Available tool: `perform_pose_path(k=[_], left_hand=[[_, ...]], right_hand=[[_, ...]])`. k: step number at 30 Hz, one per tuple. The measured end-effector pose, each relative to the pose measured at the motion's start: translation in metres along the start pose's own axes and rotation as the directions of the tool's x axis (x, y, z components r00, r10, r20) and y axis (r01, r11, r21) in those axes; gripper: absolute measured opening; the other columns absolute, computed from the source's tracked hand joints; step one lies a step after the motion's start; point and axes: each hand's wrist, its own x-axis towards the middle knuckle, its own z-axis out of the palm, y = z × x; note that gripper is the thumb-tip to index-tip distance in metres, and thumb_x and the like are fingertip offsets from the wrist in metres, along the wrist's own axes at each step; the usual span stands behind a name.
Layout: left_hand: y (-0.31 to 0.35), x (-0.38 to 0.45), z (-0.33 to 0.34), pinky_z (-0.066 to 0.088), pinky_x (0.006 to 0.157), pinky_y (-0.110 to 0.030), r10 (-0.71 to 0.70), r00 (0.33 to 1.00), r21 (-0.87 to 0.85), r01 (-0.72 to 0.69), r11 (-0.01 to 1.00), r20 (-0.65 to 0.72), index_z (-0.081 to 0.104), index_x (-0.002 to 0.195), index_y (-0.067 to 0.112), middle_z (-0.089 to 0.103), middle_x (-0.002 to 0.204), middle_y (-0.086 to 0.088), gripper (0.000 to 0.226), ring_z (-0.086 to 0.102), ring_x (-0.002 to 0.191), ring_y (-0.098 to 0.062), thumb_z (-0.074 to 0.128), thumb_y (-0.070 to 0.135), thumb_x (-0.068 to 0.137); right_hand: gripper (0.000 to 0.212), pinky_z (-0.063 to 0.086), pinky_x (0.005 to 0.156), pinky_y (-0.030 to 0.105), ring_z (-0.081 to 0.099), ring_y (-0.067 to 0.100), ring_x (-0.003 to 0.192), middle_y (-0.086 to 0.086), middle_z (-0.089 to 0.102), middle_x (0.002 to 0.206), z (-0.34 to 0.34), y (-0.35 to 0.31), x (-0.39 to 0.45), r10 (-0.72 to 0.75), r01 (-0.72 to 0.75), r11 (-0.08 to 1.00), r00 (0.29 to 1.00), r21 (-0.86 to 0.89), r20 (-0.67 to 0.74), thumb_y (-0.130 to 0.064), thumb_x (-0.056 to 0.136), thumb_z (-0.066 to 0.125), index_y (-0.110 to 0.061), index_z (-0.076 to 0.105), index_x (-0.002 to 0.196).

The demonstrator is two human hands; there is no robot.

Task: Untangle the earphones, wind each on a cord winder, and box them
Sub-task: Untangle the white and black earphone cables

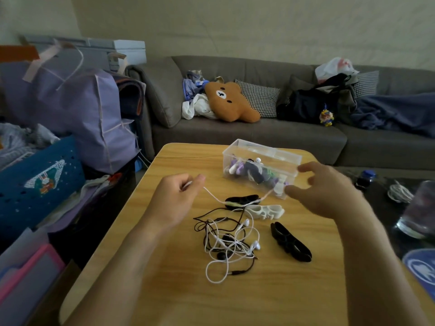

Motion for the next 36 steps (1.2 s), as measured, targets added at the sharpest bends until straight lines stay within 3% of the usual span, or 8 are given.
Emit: perform_pose_path(k=[2,6,12,15,20,25,29,36], left_hand=[[0.006,-0.001,0.006,0.032,0.058,-0.034,-0.003,0.998,-0.07,0.007,0.998,0.063,0.044,0.063,-0.001,0.036,0.059,-0.009,0.05,0.032,0.055,-0.021,0.055,0.032,0.099],[0.021,-0.005,0.019,0.028,0.06,-0.035,-0.017,0.985,-0.238,0.059,0.969,0.172,0.052,0.067,0.001,0.036,0.058,-0.008,0.044,0.028,0.058,-0.024,0.055,0.031,0.1],[0.029,-0.005,0.025,0.026,0.064,-0.035,-0.167,0.966,-0.55,0.251,0.797,0.198,0.041,0.061,0.008,0.025,0.054,-0.003,0.048,0.016,0.058,-0.027,0.043,0.034,0.103],[0.033,-0.005,0.024,0.028,0.066,-0.033,-0.169,0.945,-0.791,0.326,0.517,0.279,0.05,0.071,0.012,0.039,0.06,-0.003,0.038,0.033,0.056,-0.016,0.035,0.029,0.101],[0.032,0.0,0.016,0.039,0.081,-0.033,-0.138,0.972,-0.903,0.23,0.363,0.192,0.063,0.108,0.013,0.071,0.096,-0.004,0.03,0.067,0.088,-0.016,0.036,0.022,0.1],[0.025,0.005,0.011,0.037,0.099,-0.029,-0.146,0.989,-0.787,0.121,0.605,0.04,0.05,0.14,0.01,0.067,0.13,-0.001,0.042,0.062,0.121,-0.011,0.04,0.012,0.099],[0.026,-0.005,0.013,0.047,0.081,-0.009,-0.03,0.99,-0.386,0.081,0.919,0.137,0.065,0.115,0.011,0.072,0.108,0.0,0.023,0.066,0.101,-0.002,0.052,0.014,0.096],[0.034,-0.013,0.004,0.04,0.06,-0.023,0.016,0.881,-0.249,0.116,0.962,0.472,0.058,0.078,0.004,0.048,0.063,-0.003,0.043,0.044,0.06,-0.013,0.04,0.037,0.1]], right_hand=[[0.054,0.05,0.081,0.024,0.057,0.013,0.107,-0.002,0.062,0.126,0.004,-0.02,-0.013,-0.243,0.235,0.962,0.969,0.139,0.041,-0.041,0.088,0.072,-0.03,0.052,0.137],[0.05,0.052,0.1,0.034,0.062,0.002,0.114,-0.013,0.067,0.124,0.028,-0.049,-0.026,-0.603,0.5,0.742,0.789,0.447,0.118,-0.043,0.086,0.073,-0.035,0.058,0.133],[0.014,0.051,0.059,0.025,0.058,0.009,0.057,-0.004,0.067,0.069,0.042,-0.055,-0.023,-0.604,0.459,0.606,0.797,0.65,-0.001,-0.026,0.096,0.065,-0.015,0.073,0.095],[0.013,0.052,0.058,0.023,0.06,0.008,0.058,-0.005,0.067,0.07,0.044,-0.057,-0.019,-0.535,0.426,0.623,0.844,0.656,-0.041,-0.024,0.097,0.063,-0.015,0.072,0.096],[0.009,0.048,0.052,0.016,0.066,0.006,0.059,-0.002,0.071,0.083,0.047,-0.058,-0.019,-0.476,0.389,0.737,0.879,0.553,0.016,-0.027,0.099,0.06,-0.023,0.068,0.102],[0.022,0.045,0.055,0.011,0.058,-0.009,0.055,-0.01,0.068,0.073,0.041,-0.063,-0.029,-0.56,0.487,0.806,0.813,0.336,0.163,-0.032,0.102,0.055,-0.026,0.068,0.118],[0.022,0.041,0.053,0.013,0.057,-0.001,0.053,-0.012,0.066,0.063,0.028,-0.068,-0.037,-0.601,0.552,0.743,0.799,0.379,0.013,-0.037,0.098,0.061,-0.023,0.077,0.093],[0.014,0.051,0.066,0.014,0.067,0.0,0.07,-0.006,0.073,0.074,0.014,-0.06,-0.033,-0.523,0.503,0.587,0.834,0.634,-0.178,-0.03,0.089,0.071,-0.017,0.077,0.091]])
